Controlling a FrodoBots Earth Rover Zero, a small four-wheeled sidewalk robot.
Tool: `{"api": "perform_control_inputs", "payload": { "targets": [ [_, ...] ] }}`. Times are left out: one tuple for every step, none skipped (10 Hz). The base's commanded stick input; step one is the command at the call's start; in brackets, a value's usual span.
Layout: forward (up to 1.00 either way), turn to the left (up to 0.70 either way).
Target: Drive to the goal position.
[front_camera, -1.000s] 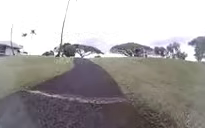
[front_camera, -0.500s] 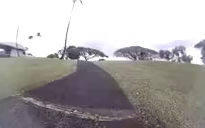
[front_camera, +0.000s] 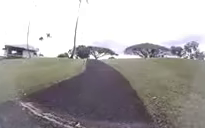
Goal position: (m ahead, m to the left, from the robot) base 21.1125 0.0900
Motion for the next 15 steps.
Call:
{"api": "perform_control_inputs", "payload": {
  "targets": [
    [0.78, 0.0],
    [0.78, 0.0],
    [0.74, 0.0],
    [0.71, 0.01],
    [0.71, 0.05],
    [0.71, 0.17],
    [0.71, 0.32],
    [0.71, 0.33],
    [0.71, 0.33],
    [0.71, 0.33],
    [0.71, 0.31],
    [0.71, 0.2],
    [0.71, 0.07],
    [0.71, 0.0],
    [0.71, 0.0]
  ]
}}
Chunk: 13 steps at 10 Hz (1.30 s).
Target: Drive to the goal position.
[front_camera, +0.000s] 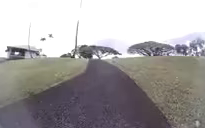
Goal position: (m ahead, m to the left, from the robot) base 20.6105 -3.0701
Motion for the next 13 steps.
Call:
{"api": "perform_control_inputs", "payload": {
  "targets": [
    [0.71, 0.0],
    [0.71, 0.0],
    [0.71, 0.0],
    [0.71, 0.0],
    [0.71, 0.0],
    [0.71, 0.0],
    [0.71, 0.0],
    [0.71, 0.0],
    [0.71, 0.0],
    [0.71, 0.0],
    [0.71, 0.0],
    [0.71, 0.0],
    [0.71, 0.0]
  ]
}}
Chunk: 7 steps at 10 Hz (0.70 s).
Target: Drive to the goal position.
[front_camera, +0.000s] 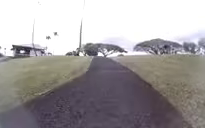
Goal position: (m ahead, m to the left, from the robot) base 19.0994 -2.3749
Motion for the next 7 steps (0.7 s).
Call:
{"api": "perform_control_inputs", "payload": {
  "targets": [
    [0.71, 0.0],
    [0.71, 0.0],
    [0.71, 0.0],
    [0.71, 0.0],
    [0.71, 0.0],
    [0.71, 0.0],
    [0.71, 0.0]
  ]
}}
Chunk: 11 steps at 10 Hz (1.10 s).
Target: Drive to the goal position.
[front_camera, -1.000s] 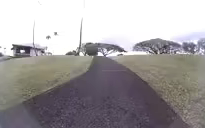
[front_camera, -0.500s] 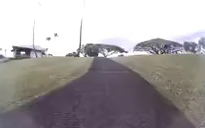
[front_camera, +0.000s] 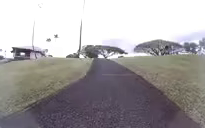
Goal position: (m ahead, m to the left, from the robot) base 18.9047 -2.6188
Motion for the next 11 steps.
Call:
{"api": "perform_control_inputs", "payload": {
  "targets": [
    [0.71, 0.0],
    [0.71, 0.0],
    [0.71, 0.0],
    [0.71, 0.0],
    [0.71, 0.0],
    [0.71, 0.0],
    [0.71, 0.0],
    [0.71, 0.0],
    [0.71, 0.0],
    [0.71, 0.0],
    [0.71, 0.0]
  ]
}}
